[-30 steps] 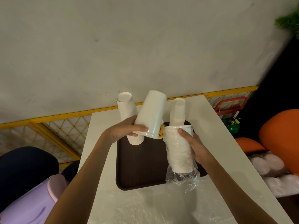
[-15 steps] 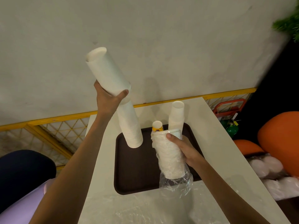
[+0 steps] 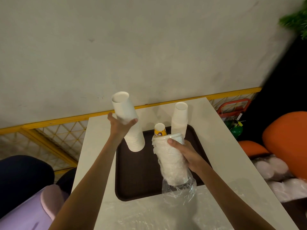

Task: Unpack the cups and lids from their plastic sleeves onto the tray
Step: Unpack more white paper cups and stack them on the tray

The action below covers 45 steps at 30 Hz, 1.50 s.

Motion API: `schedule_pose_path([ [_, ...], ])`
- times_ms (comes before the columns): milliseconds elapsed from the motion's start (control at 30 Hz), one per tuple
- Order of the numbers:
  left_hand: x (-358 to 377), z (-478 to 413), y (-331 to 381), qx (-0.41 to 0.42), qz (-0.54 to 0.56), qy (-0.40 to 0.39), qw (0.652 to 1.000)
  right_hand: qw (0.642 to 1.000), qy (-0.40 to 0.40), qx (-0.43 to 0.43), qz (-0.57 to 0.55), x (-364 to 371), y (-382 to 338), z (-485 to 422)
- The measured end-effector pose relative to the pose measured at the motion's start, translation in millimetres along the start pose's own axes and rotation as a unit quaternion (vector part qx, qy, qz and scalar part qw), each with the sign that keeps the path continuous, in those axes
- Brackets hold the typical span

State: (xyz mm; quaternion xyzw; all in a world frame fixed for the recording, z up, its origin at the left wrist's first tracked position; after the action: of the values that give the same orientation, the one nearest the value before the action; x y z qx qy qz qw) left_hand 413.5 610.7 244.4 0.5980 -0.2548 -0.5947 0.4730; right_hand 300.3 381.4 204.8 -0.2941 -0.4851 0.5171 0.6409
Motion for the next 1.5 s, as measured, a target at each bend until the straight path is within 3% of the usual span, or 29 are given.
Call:
schedule_pose_path([
  [267,33.0,69.8,-53.9,-0.114,0.112,0.003,0.987,1.0,-0.02,0.013,-0.004,6.0,8.6,0.6],
  [433,48.8,93.0,1.7,-0.014,0.136,-0.15,0.979,0.998,-0.066,0.018,0.006,13.7,4.8,9.2],
  [567,63.3,103.2,32.7,0.063,0.043,-0.276,0.958,0.994,-0.106,0.002,0.018,20.6,-0.9,14.2],
  [833,79.9,122.9,25.1,0.068,-0.059,-0.368,0.925,0.994,-0.105,-0.006,0.041,18.1,-0.3,18.3],
  [1033,77.2,124.7,25.6,0.054,-0.075,-0.371,0.924,0.991,-0.123,0.004,0.053,24.0,1.2,22.7],
  [1500,82.4,114.4,38.2,0.055,-0.086,-0.285,0.953,0.992,-0.097,-0.012,0.085,15.9,-8.9,19.4],
])
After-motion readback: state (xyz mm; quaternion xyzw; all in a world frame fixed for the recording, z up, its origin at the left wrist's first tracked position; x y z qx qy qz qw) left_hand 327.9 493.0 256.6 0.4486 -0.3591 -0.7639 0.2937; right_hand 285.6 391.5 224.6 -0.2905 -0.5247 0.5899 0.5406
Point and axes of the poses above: each hand's wrist, its own z-axis away from the middle knuckle, its own x-axis out of the palm, y = z × x, the point moved 9 cm from there along -z, towards the middle knuckle, and after that the axes turned 3 degrees about -z, right-handed, at the moved point
